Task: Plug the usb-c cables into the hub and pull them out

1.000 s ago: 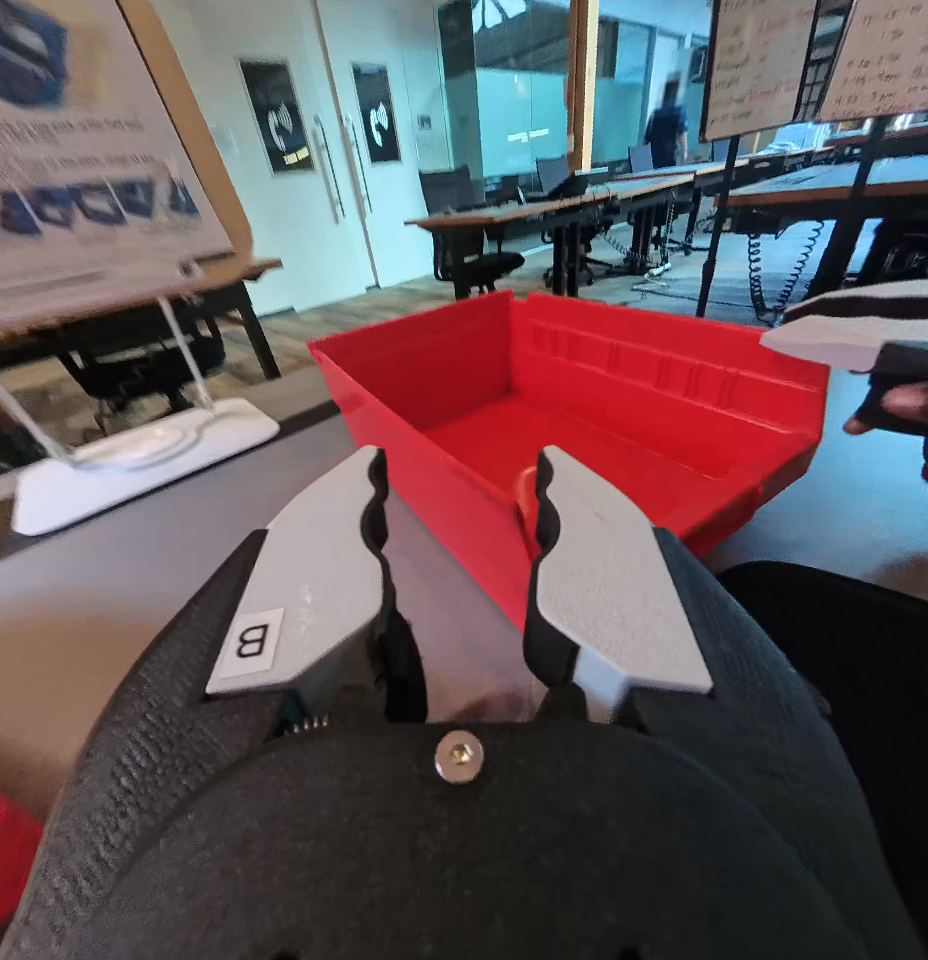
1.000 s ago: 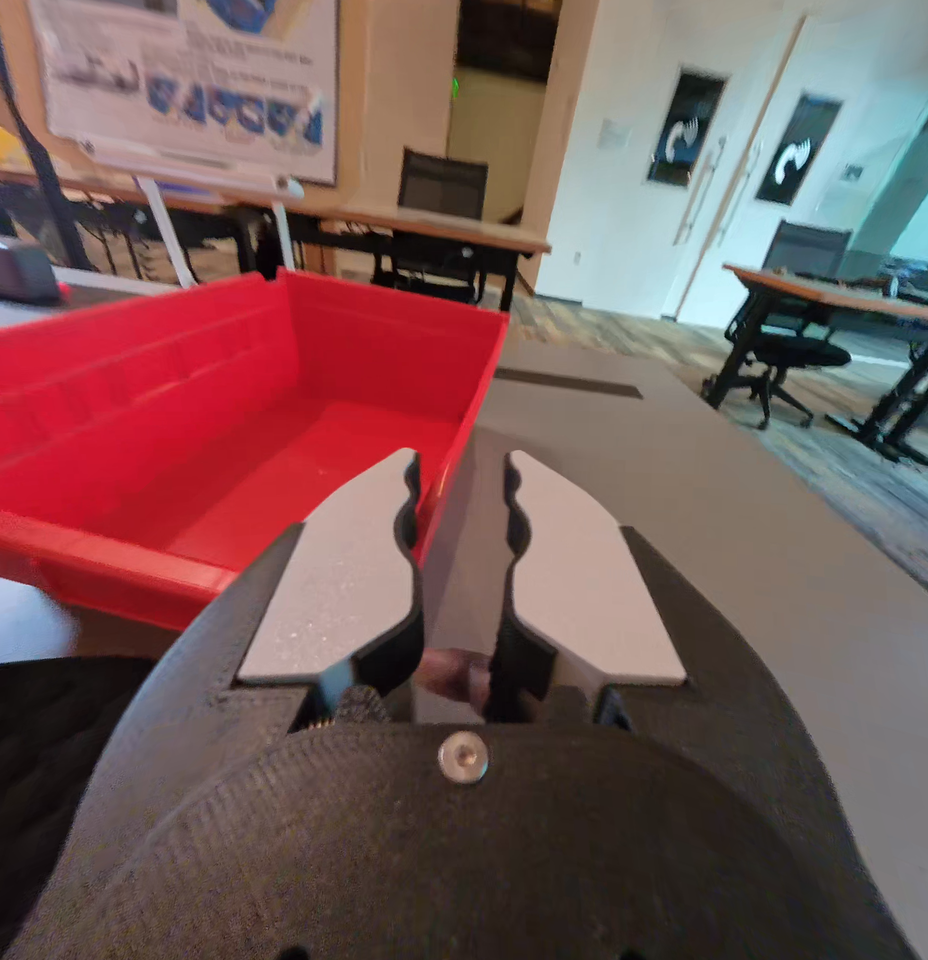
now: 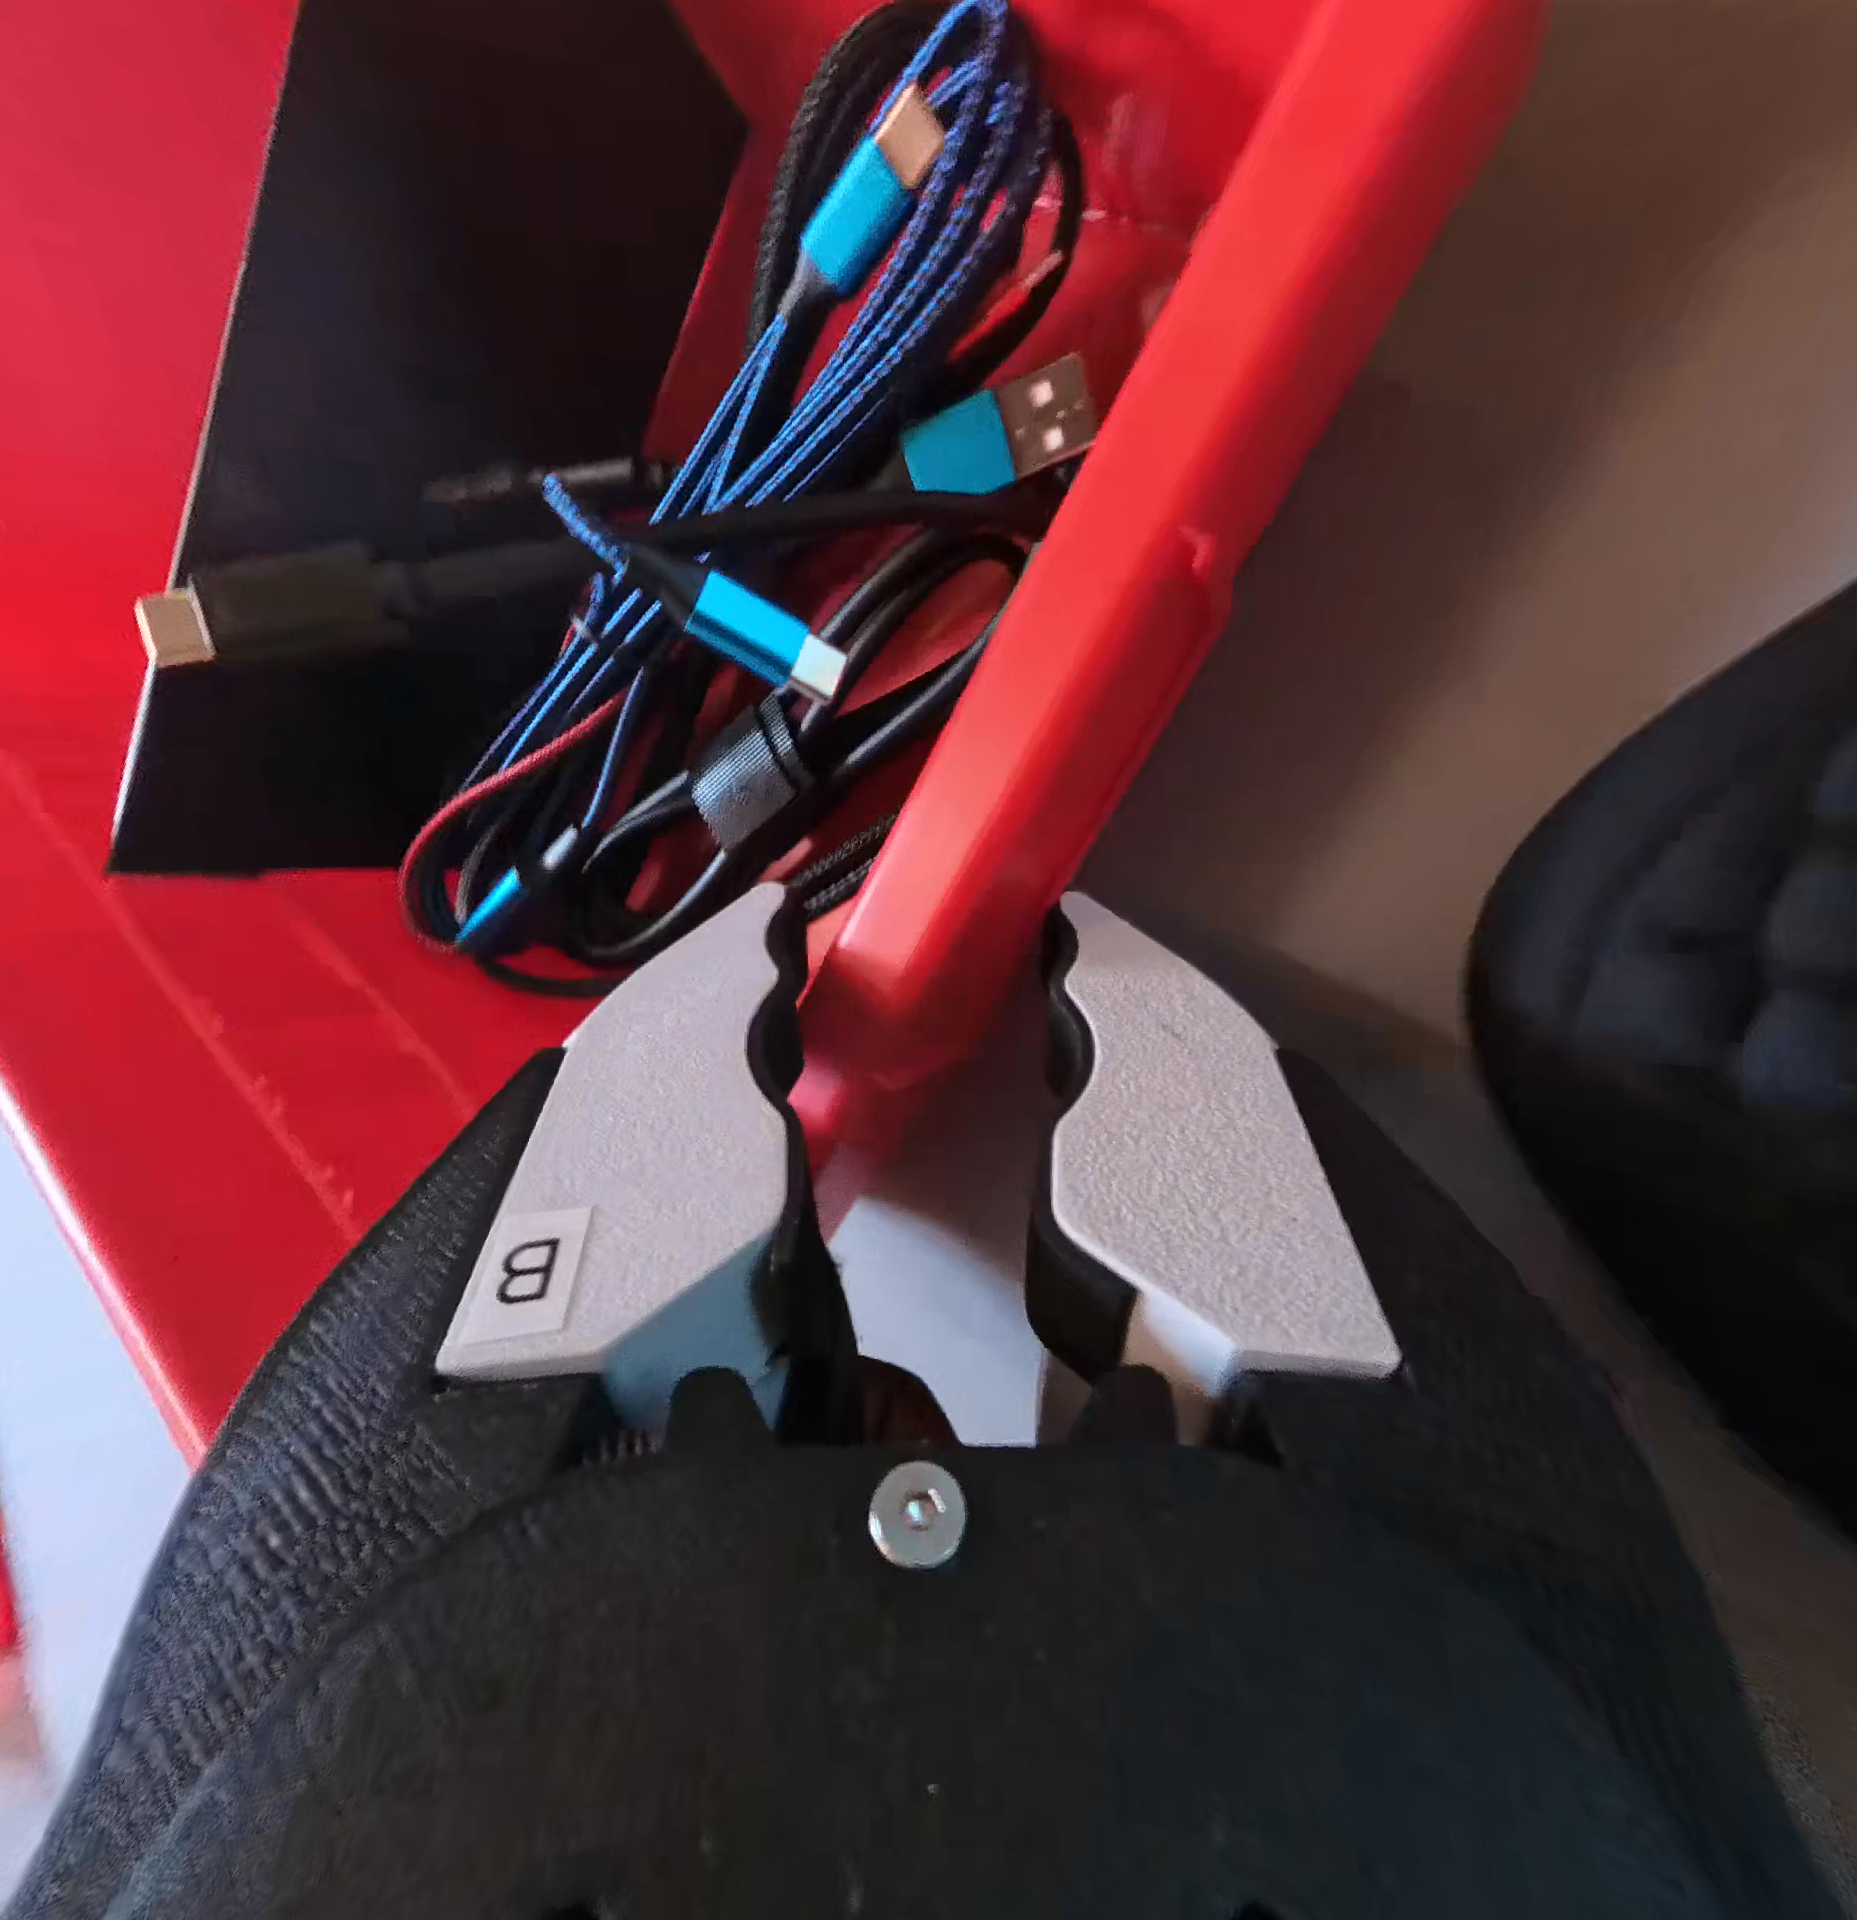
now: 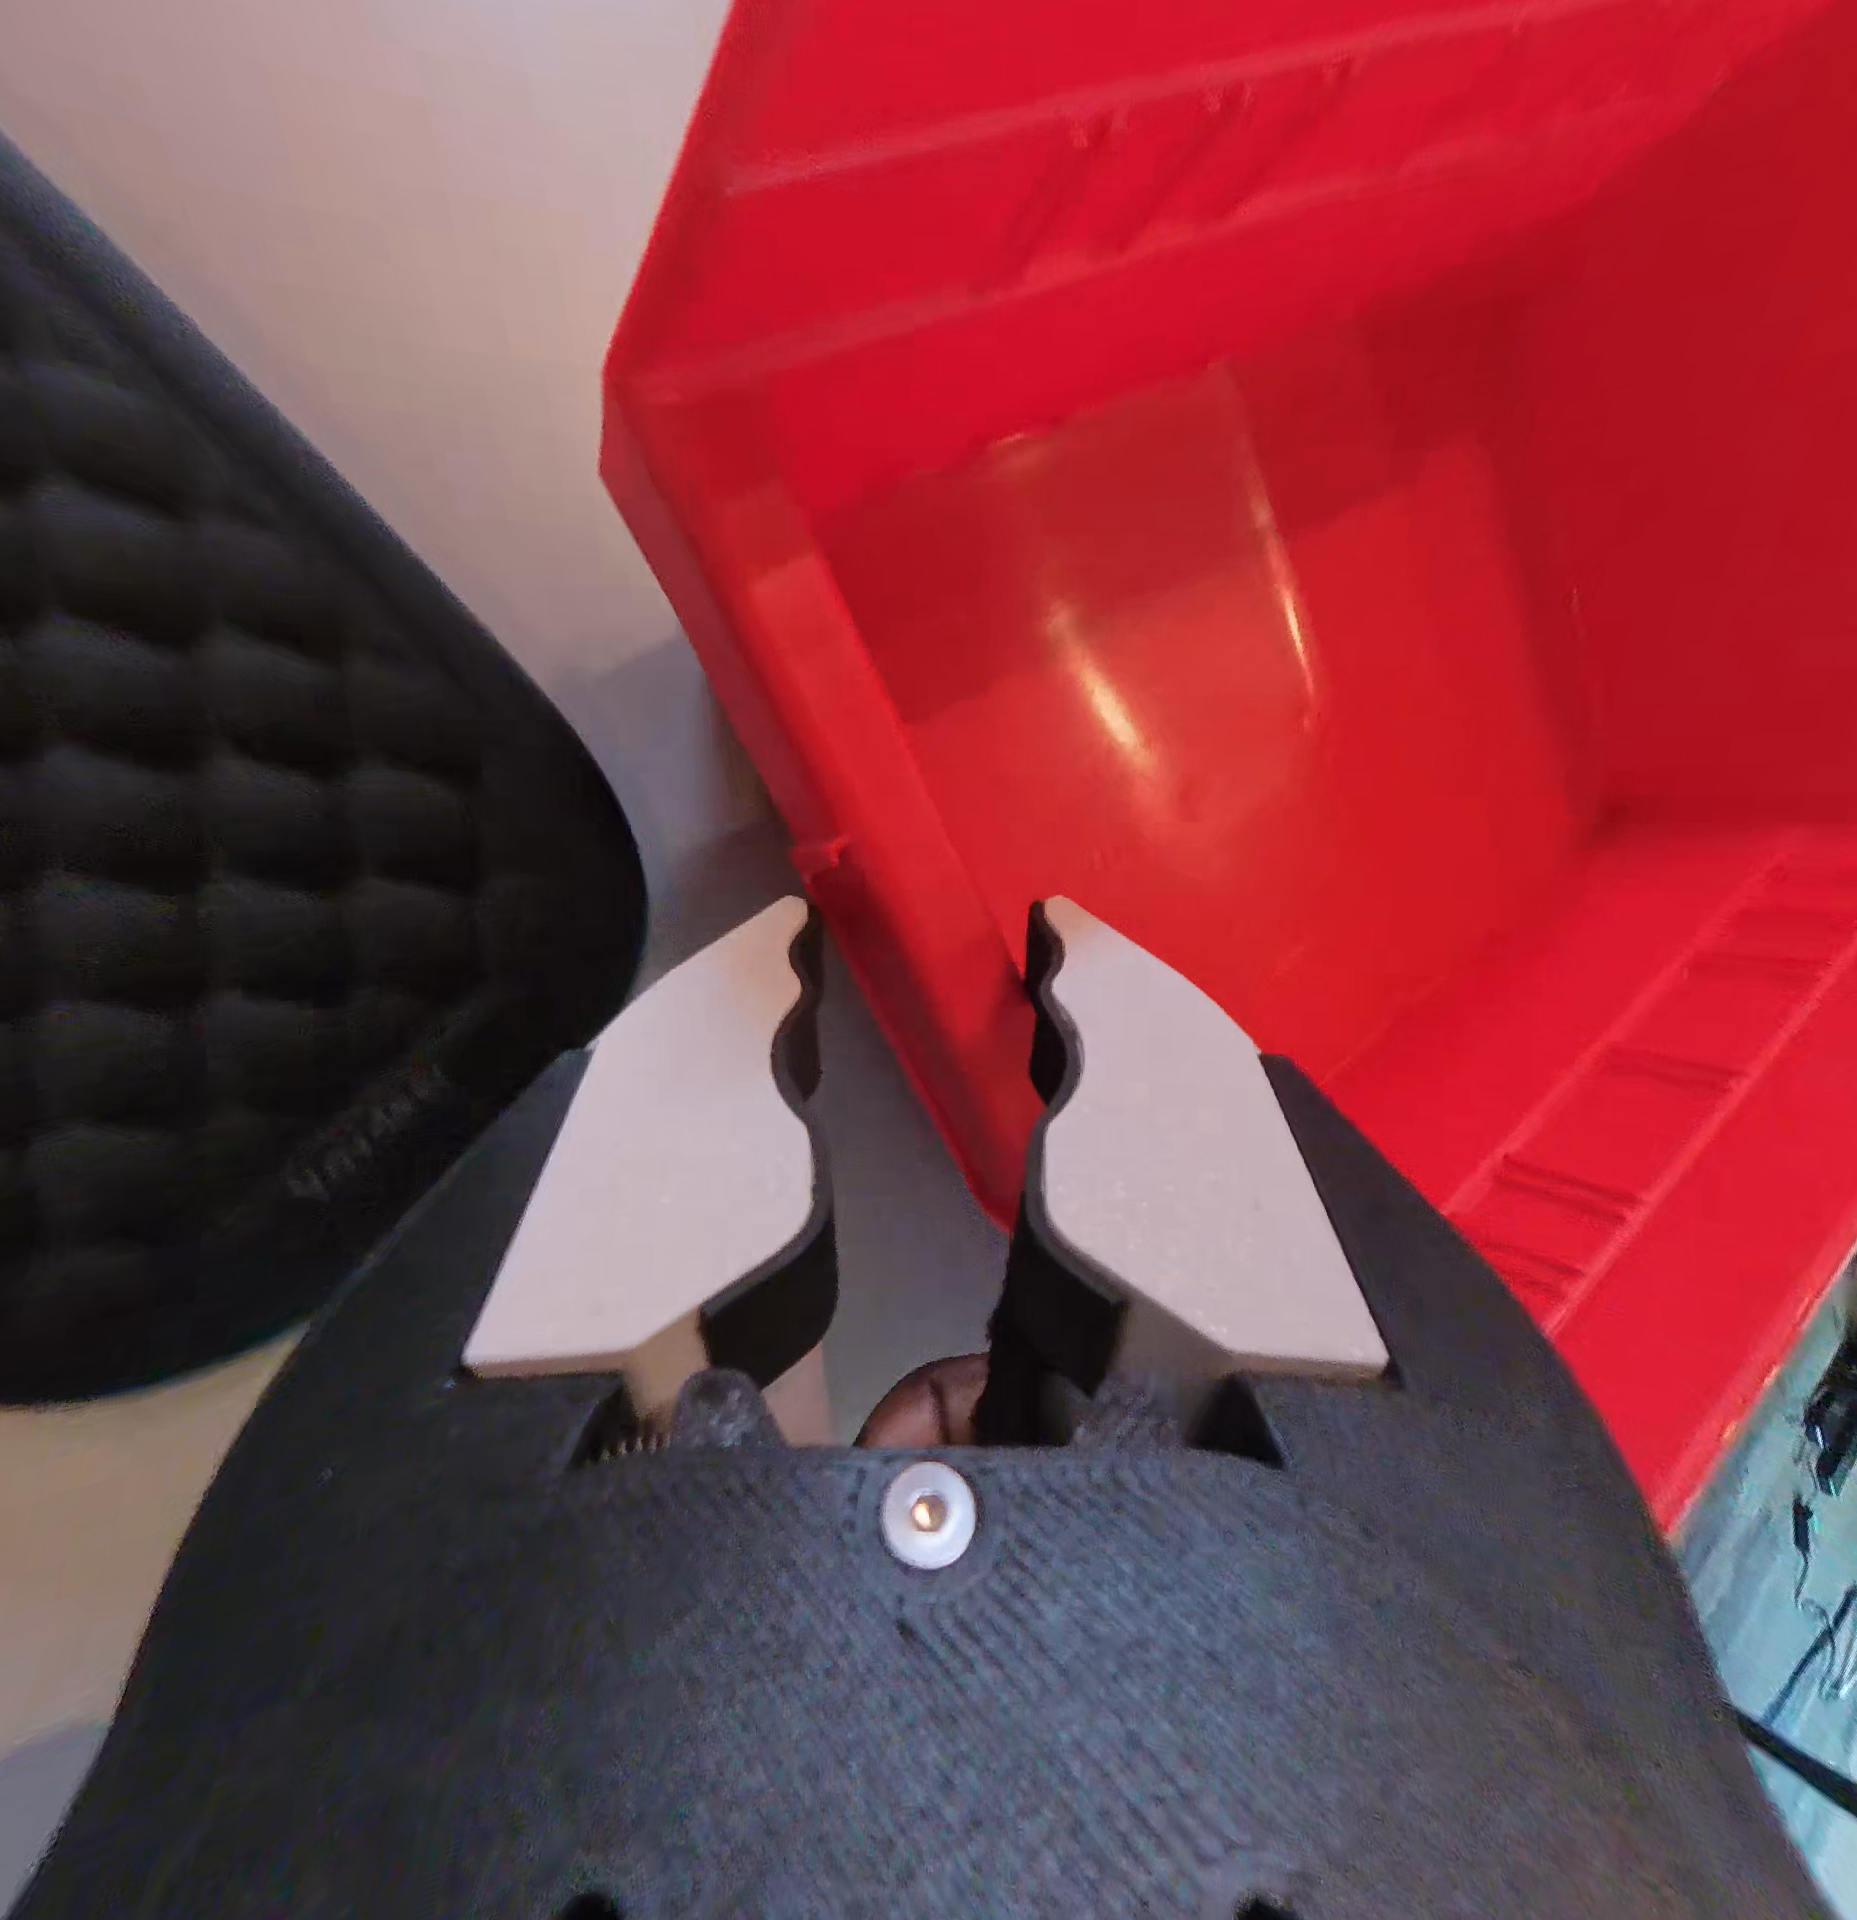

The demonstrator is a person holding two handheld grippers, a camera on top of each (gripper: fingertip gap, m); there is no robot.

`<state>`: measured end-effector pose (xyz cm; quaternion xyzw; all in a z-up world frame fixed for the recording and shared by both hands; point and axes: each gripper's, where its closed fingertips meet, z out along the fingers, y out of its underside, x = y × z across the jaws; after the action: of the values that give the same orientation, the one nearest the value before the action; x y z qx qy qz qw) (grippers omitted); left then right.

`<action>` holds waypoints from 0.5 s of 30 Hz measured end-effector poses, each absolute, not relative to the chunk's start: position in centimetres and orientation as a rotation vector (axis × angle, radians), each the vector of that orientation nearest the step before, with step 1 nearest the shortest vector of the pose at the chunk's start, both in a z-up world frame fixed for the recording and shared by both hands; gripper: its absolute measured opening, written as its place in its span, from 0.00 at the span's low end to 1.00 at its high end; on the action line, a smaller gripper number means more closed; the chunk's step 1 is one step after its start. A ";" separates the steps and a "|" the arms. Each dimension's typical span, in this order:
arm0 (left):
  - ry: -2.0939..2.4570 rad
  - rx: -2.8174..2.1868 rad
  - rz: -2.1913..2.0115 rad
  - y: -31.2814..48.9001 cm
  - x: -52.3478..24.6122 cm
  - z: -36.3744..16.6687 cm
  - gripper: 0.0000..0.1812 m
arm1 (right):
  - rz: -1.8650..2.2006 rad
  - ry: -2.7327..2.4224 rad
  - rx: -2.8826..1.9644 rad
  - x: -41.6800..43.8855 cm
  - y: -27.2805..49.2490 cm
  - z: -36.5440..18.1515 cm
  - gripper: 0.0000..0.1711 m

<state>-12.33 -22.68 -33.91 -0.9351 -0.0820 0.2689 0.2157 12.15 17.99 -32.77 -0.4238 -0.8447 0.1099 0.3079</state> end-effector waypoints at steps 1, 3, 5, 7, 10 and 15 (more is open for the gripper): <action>-0.228 -2.597 0.769 -23.9 -12.6 -33.9 0.25 | 0.274 -2.235 -1.137 12.8 18.8 -32.8 0.22; -0.214 -2.602 0.766 -26.0 -12.5 -33.8 0.26 | 0.239 -2.240 -1.159 14.2 20.2 -32.8 0.22; -0.192 -2.610 0.769 -27.9 -12.1 -33.8 0.25 | 0.206 -2.240 -1.170 15.6 21.5 -32.9 0.22; -0.180 -2.620 0.772 -29.7 -11.5 -33.8 0.25 | 0.151 -2.249 -1.164 17.1 22.7 -32.9 0.21; -0.150 -2.653 0.776 -32.6 -10.4 -33.8 0.24 | 0.030 -2.273 -1.130 19.8 24.5 -33.1 0.21; -0.101 -2.709 0.760 -37.0 -8.5 -33.9 0.23 | -0.069 -2.342 -1.052 24.2 25.9 -33.2 0.20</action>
<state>-8.54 -37.02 -33.87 -0.9495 -0.0354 0.2664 0.1622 24.22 25.92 -33.16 -0.3931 -0.8746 -0.0256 0.2828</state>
